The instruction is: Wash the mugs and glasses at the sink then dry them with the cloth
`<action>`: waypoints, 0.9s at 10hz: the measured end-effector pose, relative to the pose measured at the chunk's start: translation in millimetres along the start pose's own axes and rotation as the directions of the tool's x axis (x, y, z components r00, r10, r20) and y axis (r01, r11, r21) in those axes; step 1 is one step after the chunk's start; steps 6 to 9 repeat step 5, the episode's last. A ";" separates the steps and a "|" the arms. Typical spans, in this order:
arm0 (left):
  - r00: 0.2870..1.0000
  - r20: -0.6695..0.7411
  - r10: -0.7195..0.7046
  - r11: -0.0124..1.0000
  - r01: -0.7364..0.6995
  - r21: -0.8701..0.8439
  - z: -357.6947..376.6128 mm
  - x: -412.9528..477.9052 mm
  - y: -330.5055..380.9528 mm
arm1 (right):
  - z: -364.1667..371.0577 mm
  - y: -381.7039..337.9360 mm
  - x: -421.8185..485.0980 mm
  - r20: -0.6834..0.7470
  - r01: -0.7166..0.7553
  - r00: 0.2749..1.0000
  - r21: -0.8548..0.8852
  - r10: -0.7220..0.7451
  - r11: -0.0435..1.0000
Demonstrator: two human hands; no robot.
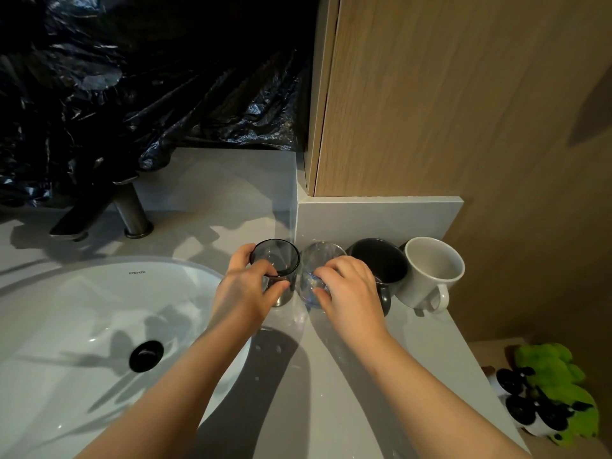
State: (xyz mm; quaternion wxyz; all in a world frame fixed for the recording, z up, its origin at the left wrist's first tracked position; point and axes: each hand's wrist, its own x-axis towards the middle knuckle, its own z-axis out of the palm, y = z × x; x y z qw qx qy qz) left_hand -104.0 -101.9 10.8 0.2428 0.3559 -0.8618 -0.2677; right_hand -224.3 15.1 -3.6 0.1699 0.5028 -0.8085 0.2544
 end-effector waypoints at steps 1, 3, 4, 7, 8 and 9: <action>1.000 0.006 0.008 1.000 -0.008 -0.003 -1.0 -0.5 -0.6 | 0.5 1.0 0.2 -0.018 0.005 1.000 0.011 -0.005 1.000; 1.000 0.027 0.006 1.000 -0.006 -0.006 -1.1 -0.5 -2.4 | -0.4 -0.6 0.6 -0.011 -0.001 1.000 0.014 0.001 1.000; 1.000 0.025 0.010 1.000 -0.010 -0.025 1.5 0.9 -5.9 | -0.3 0.2 0.4 -0.013 0.026 1.000 -0.001 -0.026 1.000; 0.998 0.055 -0.028 1.000 0.028 0.005 -2.3 1.4 -2.1 | -0.4 0.0 0.7 -0.019 -0.008 1.000 0.078 0.009 0.997; 0.998 0.055 -0.028 1.000 0.028 0.005 -2.3 1.4 -2.1 | -0.4 0.0 0.7 -0.019 -0.008 1.000 0.078 0.009 0.997; 0.998 0.055 -0.028 1.000 0.028 0.005 -2.3 1.4 -2.1 | -0.4 0.0 0.7 -0.019 -0.008 1.000 0.078 0.009 0.997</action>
